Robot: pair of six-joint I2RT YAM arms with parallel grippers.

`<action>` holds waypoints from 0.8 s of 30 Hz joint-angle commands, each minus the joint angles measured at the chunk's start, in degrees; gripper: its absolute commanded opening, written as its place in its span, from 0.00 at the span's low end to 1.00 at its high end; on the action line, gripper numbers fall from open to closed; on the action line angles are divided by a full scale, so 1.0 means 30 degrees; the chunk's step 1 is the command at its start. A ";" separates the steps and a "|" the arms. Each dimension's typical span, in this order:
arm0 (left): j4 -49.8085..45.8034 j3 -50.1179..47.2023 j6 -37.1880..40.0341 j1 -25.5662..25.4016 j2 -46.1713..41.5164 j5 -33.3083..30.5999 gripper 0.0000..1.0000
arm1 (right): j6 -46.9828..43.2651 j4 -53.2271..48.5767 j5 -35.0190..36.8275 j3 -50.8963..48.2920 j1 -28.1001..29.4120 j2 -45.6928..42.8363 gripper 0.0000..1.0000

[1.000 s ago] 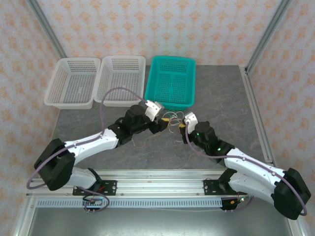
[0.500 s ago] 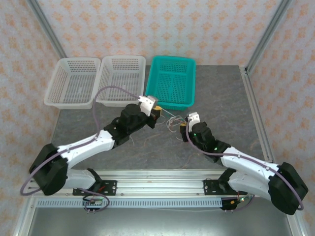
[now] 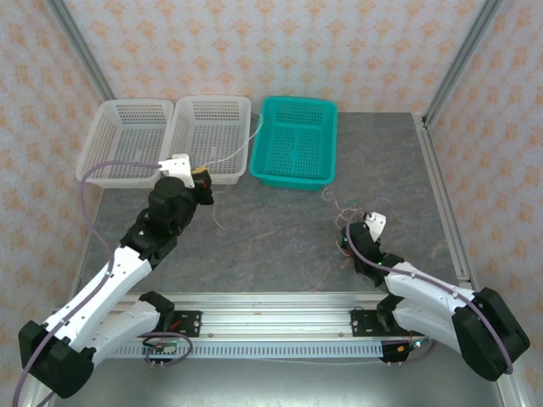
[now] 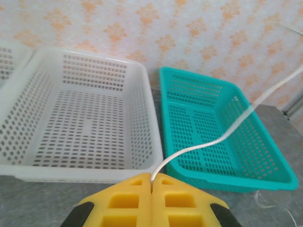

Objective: Untangle the cables

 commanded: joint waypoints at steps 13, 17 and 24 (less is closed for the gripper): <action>0.0386 0.4722 -0.0510 -0.0054 0.0527 0.6589 0.00 | 0.0674 0.1069 -0.0103 -0.0474 -0.0101 -0.0582 0.14; 0.0195 0.8763 -0.0253 -0.0141 0.2363 0.6659 0.00 | 0.0659 0.1259 -0.0179 -0.0446 -0.0127 -0.0581 0.14; 0.0801 1.7654 0.0671 -0.0551 0.8289 0.7476 0.00 | 0.0881 0.1465 -0.0355 -0.0503 -0.0128 -0.0694 0.14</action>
